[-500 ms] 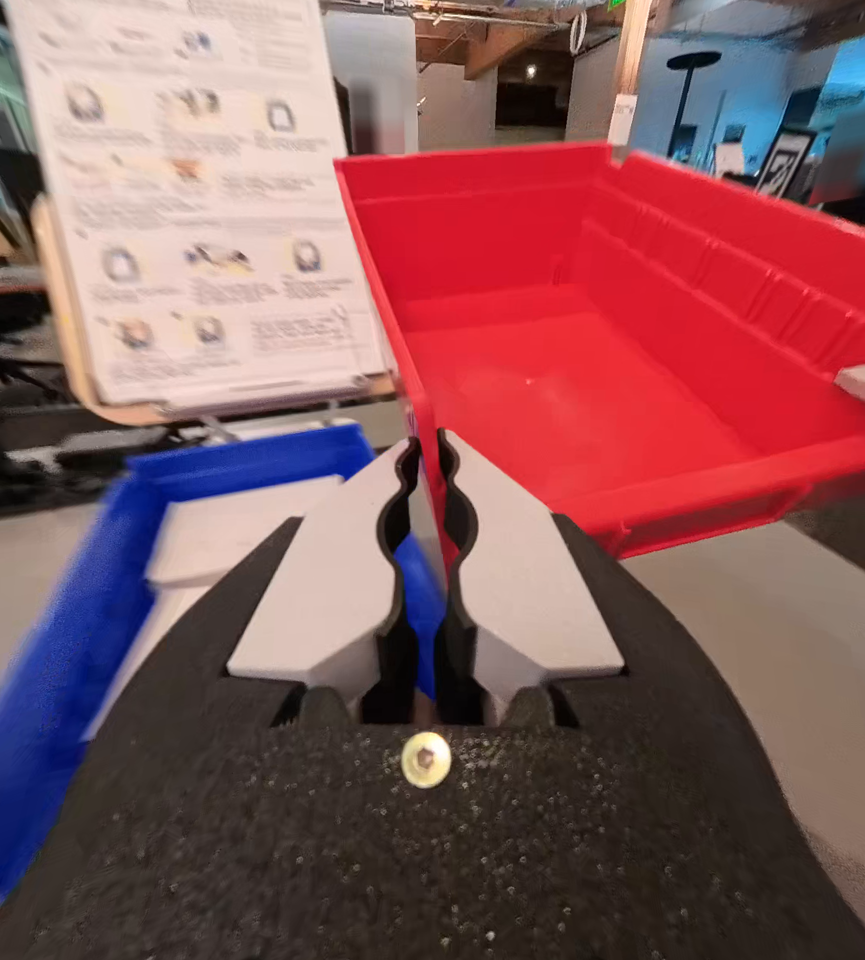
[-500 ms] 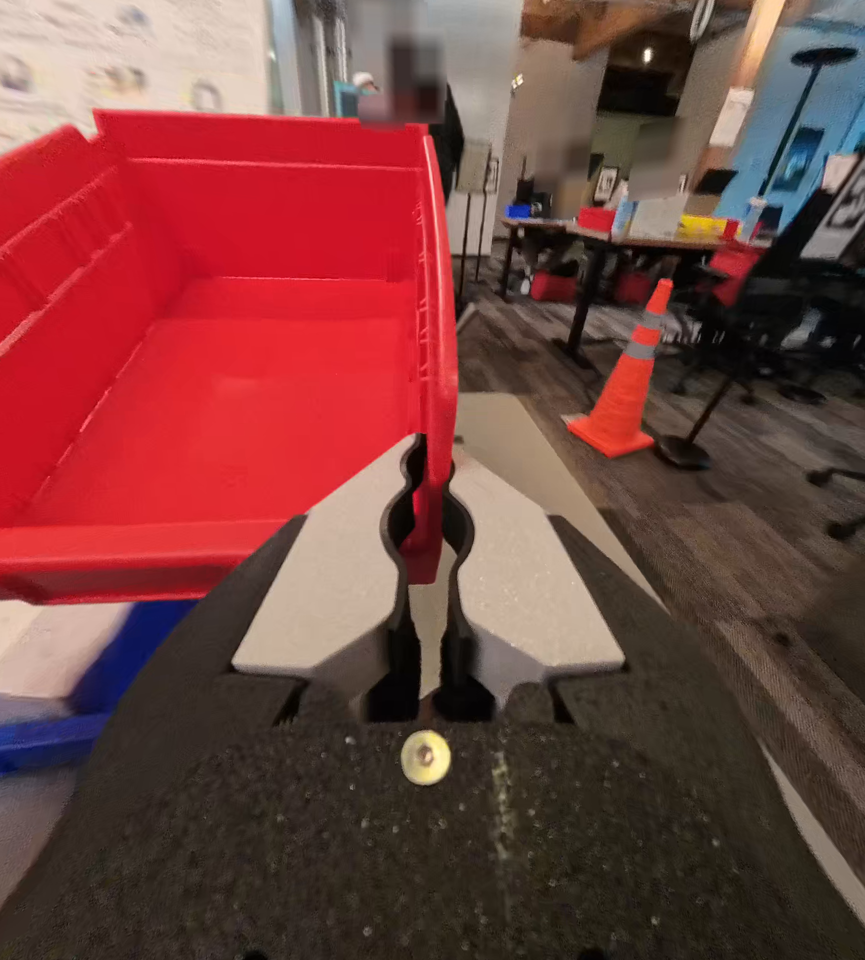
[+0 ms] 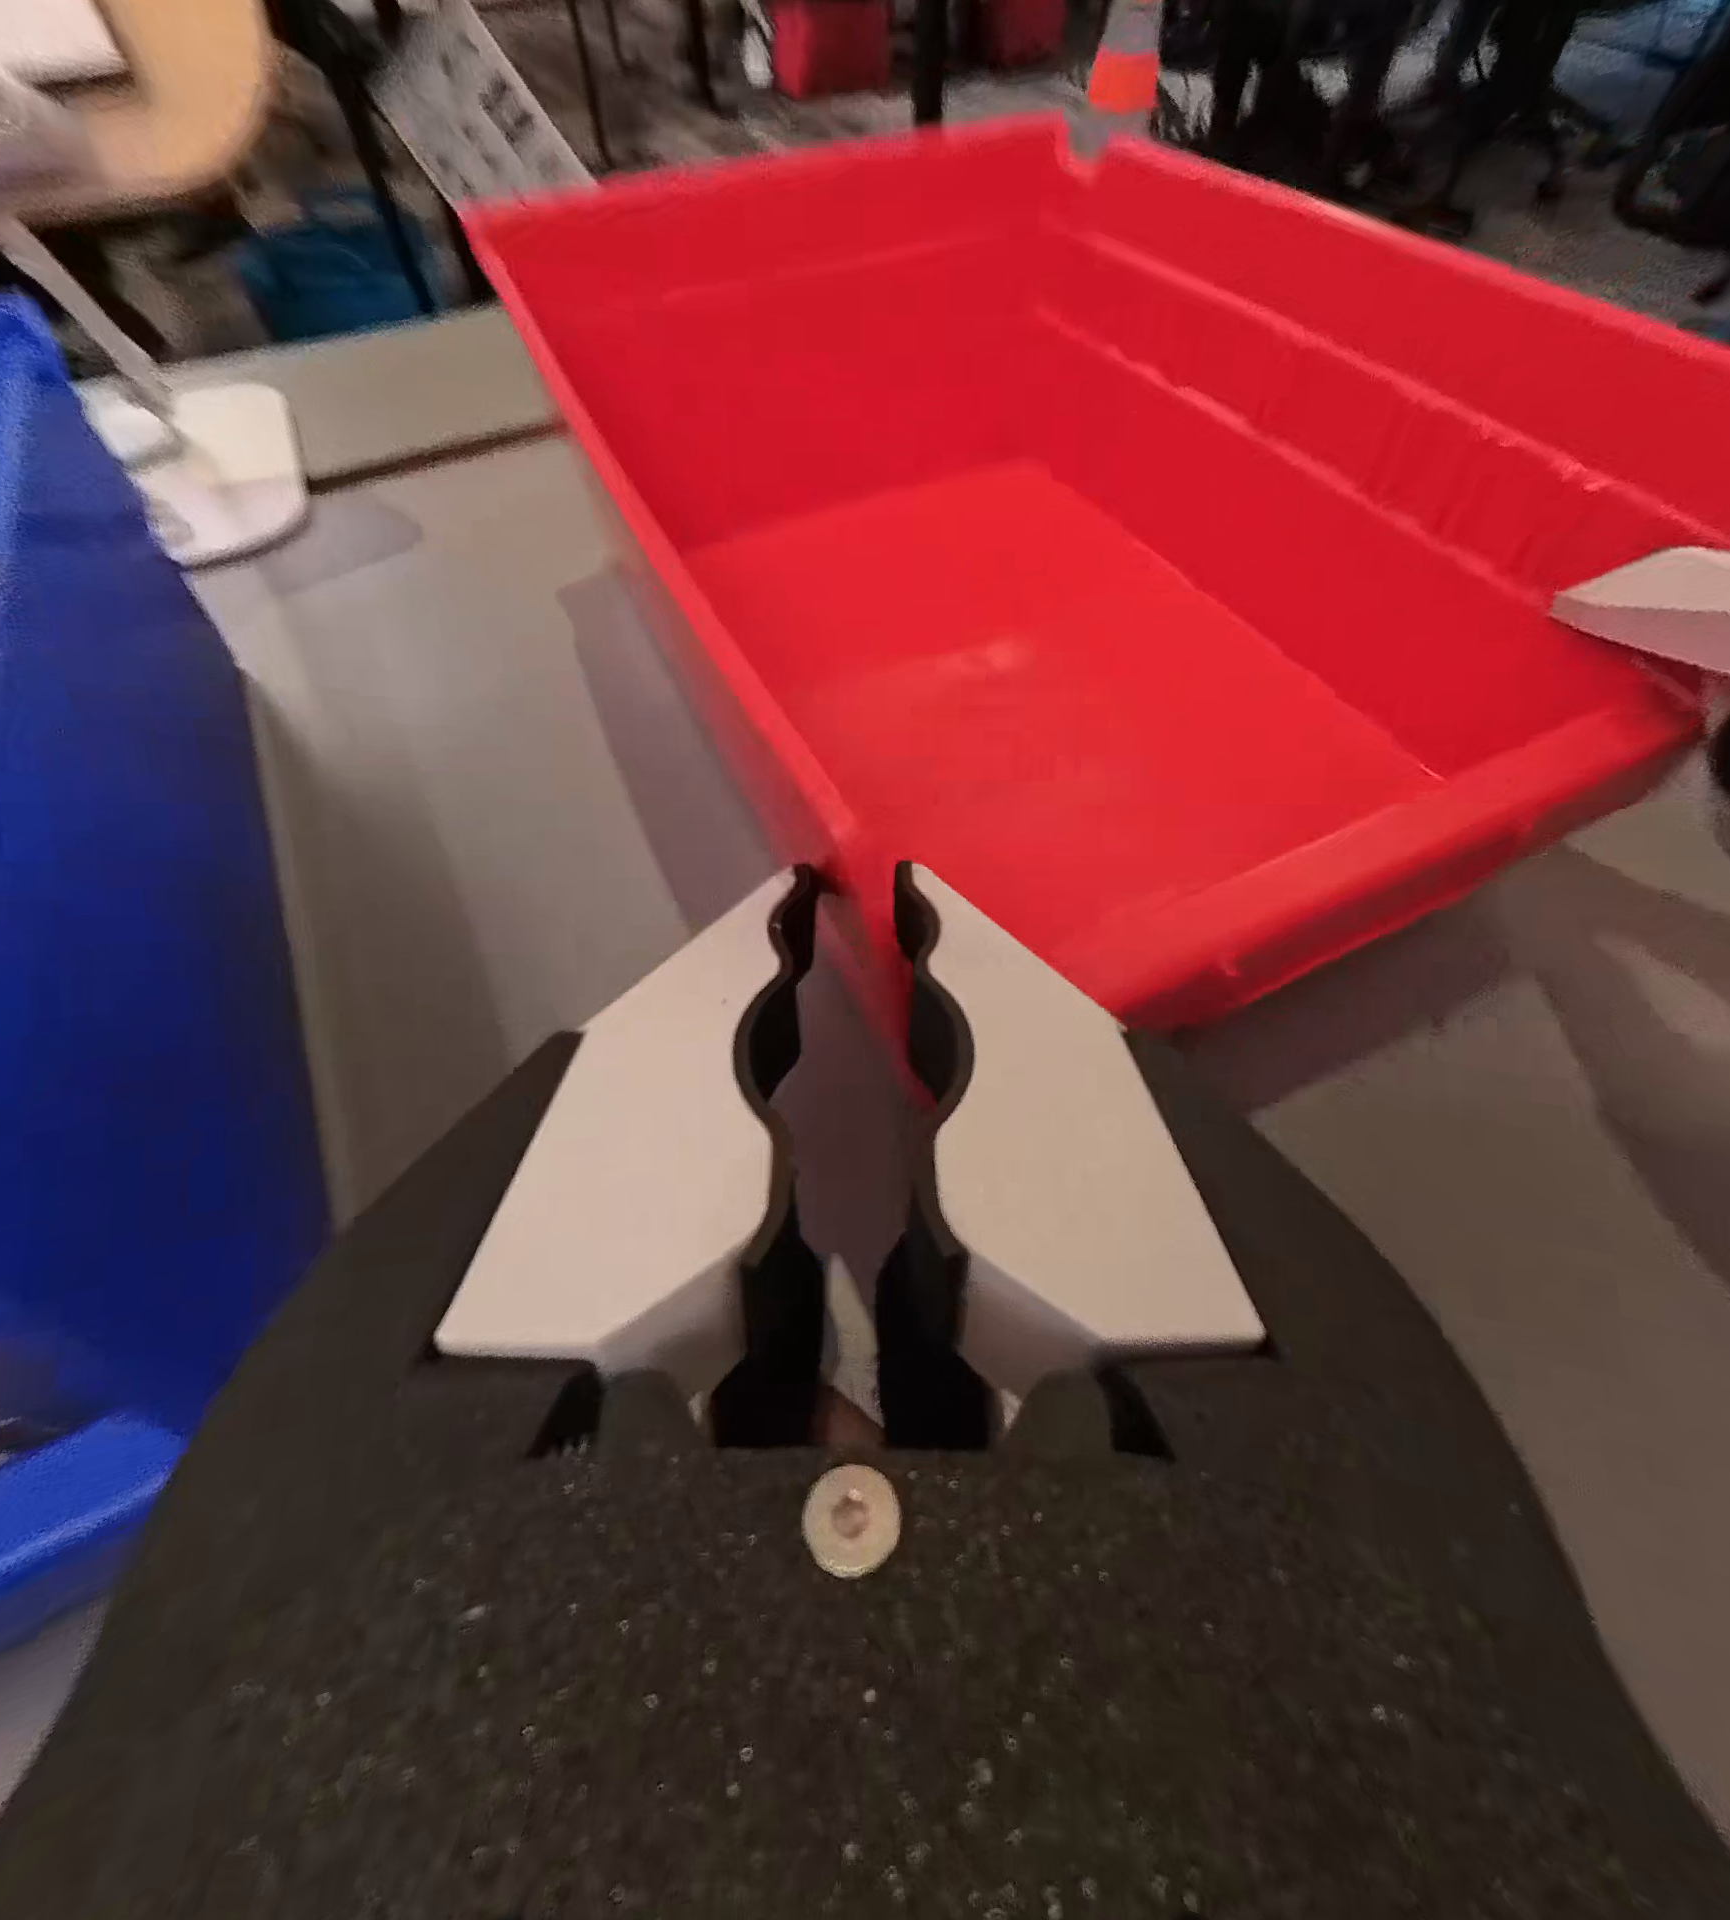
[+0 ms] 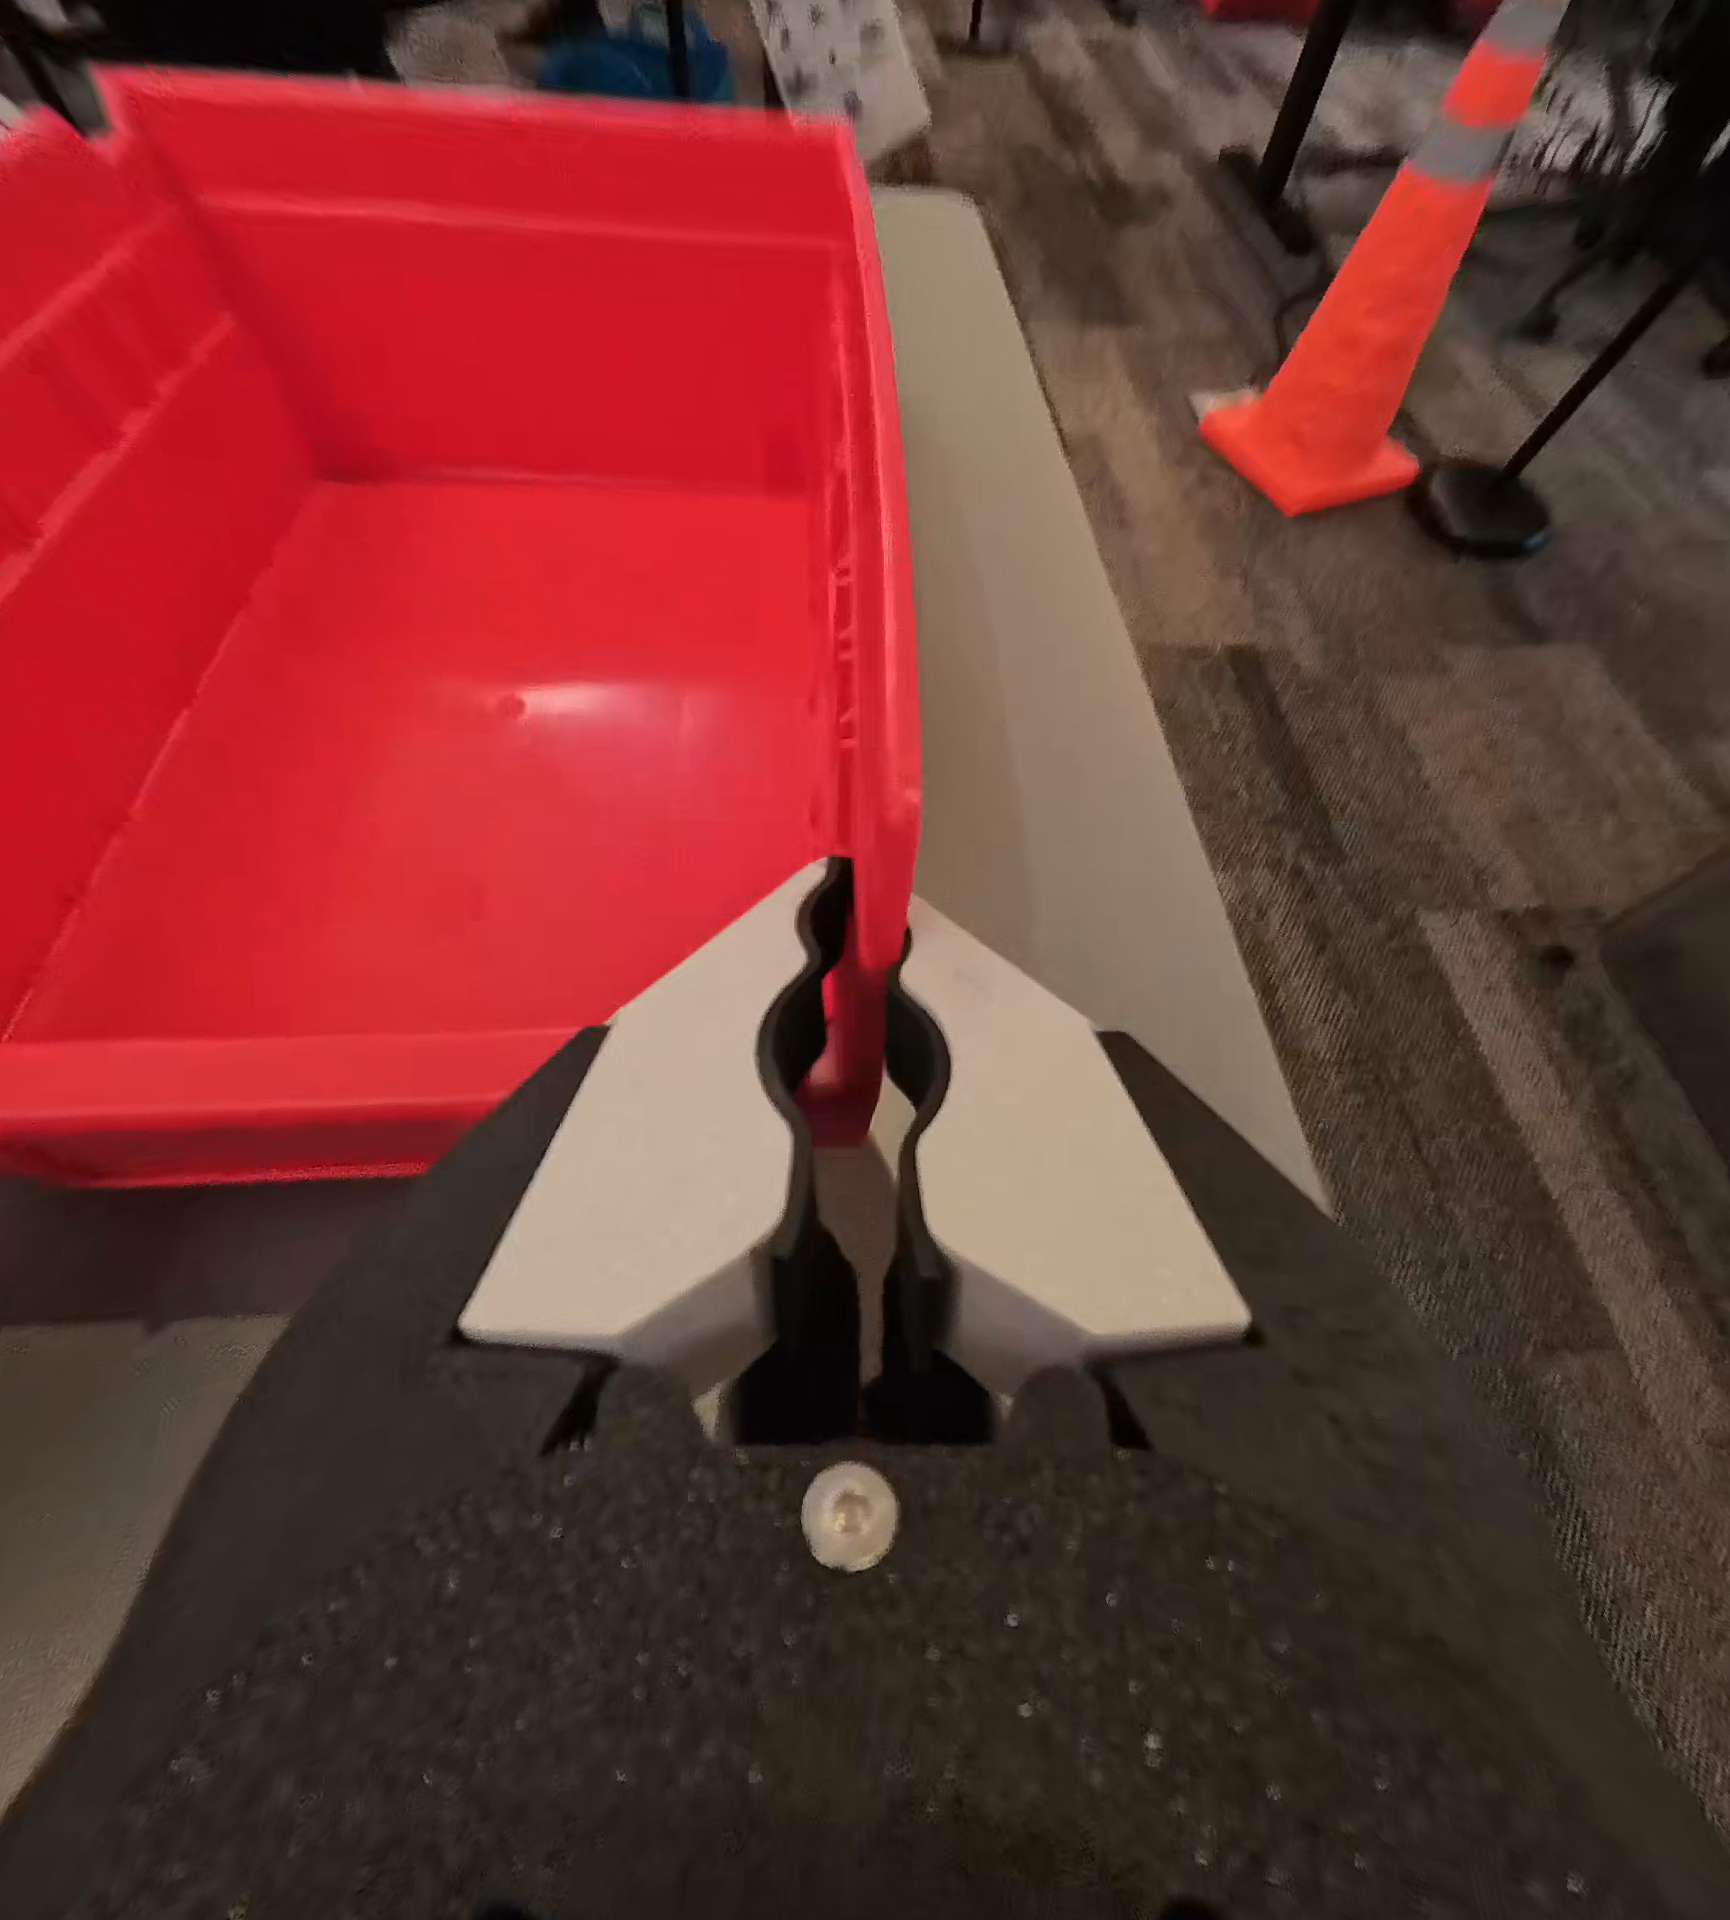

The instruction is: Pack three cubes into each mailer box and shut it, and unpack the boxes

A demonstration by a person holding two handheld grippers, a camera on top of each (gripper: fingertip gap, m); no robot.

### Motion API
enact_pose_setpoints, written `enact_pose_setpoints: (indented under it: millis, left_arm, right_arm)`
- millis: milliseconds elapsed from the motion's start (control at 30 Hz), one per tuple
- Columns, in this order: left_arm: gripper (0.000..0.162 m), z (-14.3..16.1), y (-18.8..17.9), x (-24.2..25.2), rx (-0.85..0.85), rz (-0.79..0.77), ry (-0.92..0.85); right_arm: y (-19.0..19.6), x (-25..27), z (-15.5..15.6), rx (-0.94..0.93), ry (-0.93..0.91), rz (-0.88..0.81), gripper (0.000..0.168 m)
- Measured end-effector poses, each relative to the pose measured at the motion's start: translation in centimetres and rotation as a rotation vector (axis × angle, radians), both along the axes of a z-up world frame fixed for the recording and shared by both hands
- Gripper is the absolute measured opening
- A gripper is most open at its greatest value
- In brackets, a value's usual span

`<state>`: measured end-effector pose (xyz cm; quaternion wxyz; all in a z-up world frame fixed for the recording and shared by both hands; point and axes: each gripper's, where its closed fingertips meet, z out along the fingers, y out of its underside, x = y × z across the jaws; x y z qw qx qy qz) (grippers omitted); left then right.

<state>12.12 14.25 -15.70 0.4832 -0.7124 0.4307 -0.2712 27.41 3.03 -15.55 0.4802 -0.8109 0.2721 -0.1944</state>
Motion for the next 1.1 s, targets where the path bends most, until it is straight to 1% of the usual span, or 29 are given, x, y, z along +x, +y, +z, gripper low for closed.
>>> enact_pose_setpoints:
  millis: [33, 100, 167, 200, 267, 333, 367, 433, 533, 633, 667, 700, 733, 800, 833, 867, 900, 933, 967, 1000, 1033, 1067, 1100]
  left_arm:
    - [0.015, -0.2, -0.2, 0.3, -0.022, -0.021, -0.008]
    - [0.018, -0.3, -0.8, 0.5, -0.018, -0.063, 0.005]
    - [0.022, 0.1, -1.7, 0.1, -0.012, -0.114, 0.029]
    - [0.026, 0.8, -1.9, -0.5, -0.006, -0.130, 0.020]
    - [0.026, 3.7, -2.3, -2.6, 0.002, -0.172, -0.073]
    - [0.026, 6.4, -2.1, -5.8, -0.008, -0.218, -0.140]
    - [0.026, 7.3, -1.3, -7.8, -0.009, -0.211, -0.153]
    - [0.027, 8.4, 1.6, -11.9, -0.009, -0.155, -0.172]
    - [0.029, 9.0, 8.1, -18.5, 0.056, 0.001, -0.148]
    - [0.033, 8.0, 14.6, -24.7, 0.082, 0.184, -0.124]
    - [0.040, 6.9, 16.0, -26.0, 0.062, 0.213, -0.094]
    - [0.051, 5.4, 17.0, -26.7, 0.022, 0.225, -0.052]
    - [0.059, 3.9, 17.6, -27.0, -0.025, 0.218, -0.017]
    - [0.053, 1.4, 17.6, -26.6, -0.116, 0.173, 0.038]
    - [0.050, 0.5, 17.5, -26.2, -0.153, 0.145, 0.060]
    - [0.047, 0.0, 17.5, -26.0, -0.161, 0.136, 0.074]
    - [0.040, -0.3, 17.8, -25.9, -0.145, 0.137, 0.078]
    - [0.034, -0.4, 18.1, -25.8, -0.125, 0.137, 0.082]
    - [0.033, -0.5, 18.3, -25.6, -0.113, 0.128, 0.086]
    - [0.031, -0.5, 18.3, -25.4, -0.109, 0.125, 0.090]
    - [0.025, -0.5, 18.3, -25.3, -0.110, 0.127, 0.091]
    - [0.016, -0.5, 18.2, -25.1, -0.113, 0.122, 0.092]
    - [0.013, -0.5, 18.1, -25.0, -0.110, 0.124, 0.094]
  right_arm:
    - [0.0, 0.5, -0.9, -0.009, 0.019, -0.010, 0.004]
    - [0.3, 1.4, -0.9, 0.021, -0.002, -0.048, 0.008]
    - [0.3, 2.0, -0.9, 0.007, -0.009, -0.082, 0.013]
    - [0.4, 2.1, -0.8, 0.008, -0.011, -0.097, 0.014]
    - [0.4, 2.0, -0.7, 0.012, -0.005, -0.115, 0.015]
    - [0.4, 1.3, -0.8, -0.005, 0.020, -0.095, 0.013]
    - [0.3, 1.0, -0.8, -0.019, 0.020, -0.077, 0.011]
    - [0.3, 1.0, -0.9, -0.037, -0.007, -0.070, 0.012]
    - [0.4, 1.3, -0.8, -0.024, 0.007, -0.082, 0.012]
    - [0.3, 0.7, -0.8, -0.027, 0.011, -0.080, 0.011]
    - [0.2, 0.5, -0.8, -0.046, -0.013, -0.080, 0.012]
    - [0.0, 0.6, -0.6, -0.068, -0.044, -0.096, 0.018]
    - [-0.5, 0.8, -0.1, -0.087, -0.082, -0.133, 0.029]
    - [-1.7, 0.9, 2.2, -0.118, -0.170, -0.227, 0.043]
    - [-1.9, 0.2, 4.3, -0.113, -0.231, -0.259, 0.045]
    - [-1.2, -1.4, 7.0, -0.069, -0.303, -0.253, 0.045]
    - [0.5, -4.0, 9.5, -0.001, -0.352, -0.193, 0.044]
    - [3.2, -7.6, 10.8, 0.054, -0.348, -0.075, 0.043]
    - [6.2, -11.7, 10.9, 0.094, -0.284, 0.055, 0.042]
    - [9.3, -16.3, 9.8, 0.128, -0.169, 0.189, 0.044]
    - [11.8, -20.6, 8.2, 0.146, -0.060, 0.302, 0.047]
    - [13.6, -23.3, 6.5, 0.149, -0.011, 0.345, 0.047]
    - [15.1, -25.1, 4.9, 0.139, 0.004, 0.355, 0.044]
